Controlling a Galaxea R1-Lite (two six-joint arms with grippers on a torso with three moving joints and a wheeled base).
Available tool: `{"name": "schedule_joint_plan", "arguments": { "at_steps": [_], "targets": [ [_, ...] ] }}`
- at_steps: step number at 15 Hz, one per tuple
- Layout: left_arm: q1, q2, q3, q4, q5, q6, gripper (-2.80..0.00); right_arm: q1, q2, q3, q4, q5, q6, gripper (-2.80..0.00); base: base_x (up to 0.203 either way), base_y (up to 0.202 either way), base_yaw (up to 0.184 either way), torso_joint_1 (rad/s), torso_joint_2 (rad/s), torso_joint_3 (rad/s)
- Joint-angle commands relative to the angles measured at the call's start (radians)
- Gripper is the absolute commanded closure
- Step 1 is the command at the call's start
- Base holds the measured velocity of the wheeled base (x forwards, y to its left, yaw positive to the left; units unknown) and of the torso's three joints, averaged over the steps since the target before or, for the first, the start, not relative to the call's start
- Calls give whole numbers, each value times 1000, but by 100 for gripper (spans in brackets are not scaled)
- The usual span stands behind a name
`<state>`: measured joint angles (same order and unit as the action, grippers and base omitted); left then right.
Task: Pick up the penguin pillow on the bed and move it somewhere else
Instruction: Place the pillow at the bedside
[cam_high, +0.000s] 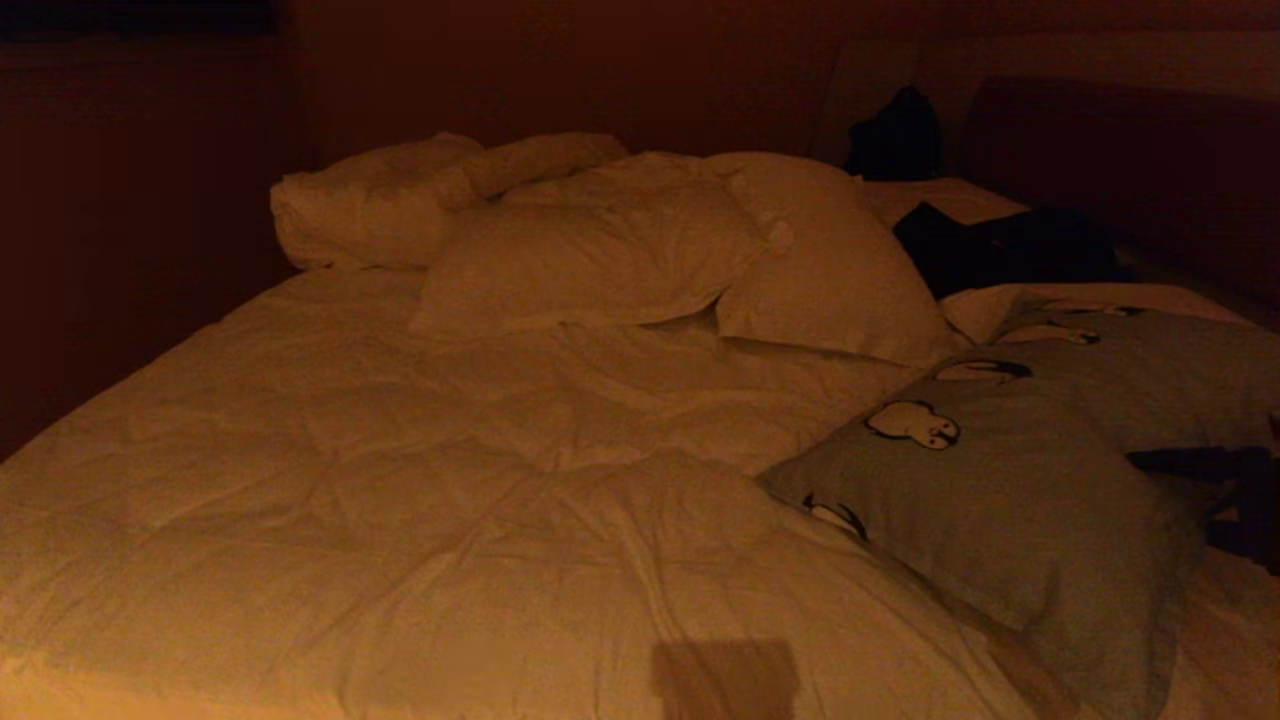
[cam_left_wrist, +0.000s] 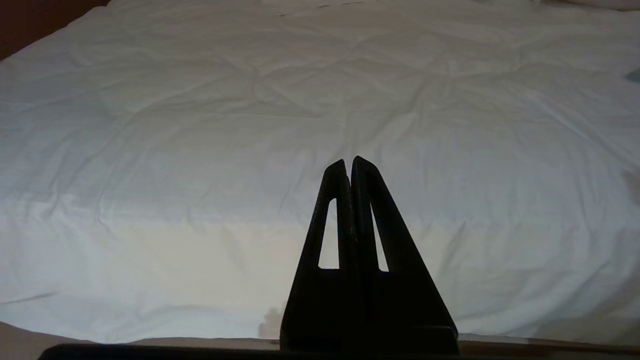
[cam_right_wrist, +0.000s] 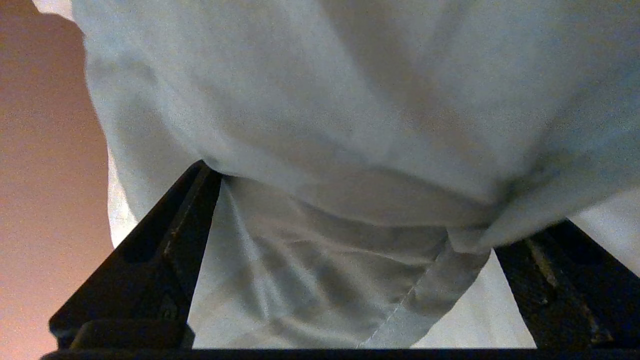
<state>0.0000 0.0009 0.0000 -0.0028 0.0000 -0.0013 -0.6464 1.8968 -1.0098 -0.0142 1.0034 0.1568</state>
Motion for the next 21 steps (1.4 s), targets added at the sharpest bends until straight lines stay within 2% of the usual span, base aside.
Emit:
{"name": "schedule_joint_plan", "arguments": {
  "at_steps": [1,2,3,8,12,15,18,21],
  "targets": [
    [1,1,3,0,0,0,0,5,29,-9,-14,-3,1,-280,0,0,0,0,0,0],
    [0,1,3,0,0,0,0,6,45,-12,-15,-20,2,-280,0,0,0,0,0,0],
    [0,1,3,0,0,0,0,12,60,-20,-16,-35,7,0,0,0,0,0,0,0],
    [1,1,3,0,0,0,0,13,24,-15,-15,-36,20,0,0,0,0,0,0,0],
    [0,1,3,0,0,0,0,10,-56,-21,-16,-36,107,0,0,0,0,0,0,0],
    [2,1,3,0,0,0,0,10,-131,-53,-16,-49,246,0,0,0,0,0,0,0],
    [1,1,3,0,0,0,0,18,-168,-111,-16,-185,365,0,0,0,0,0,0,0],
    [0,1,3,0,0,0,0,35,-188,-206,-12,-225,474,0,0,0,0,0,0,0]
  ]
}}
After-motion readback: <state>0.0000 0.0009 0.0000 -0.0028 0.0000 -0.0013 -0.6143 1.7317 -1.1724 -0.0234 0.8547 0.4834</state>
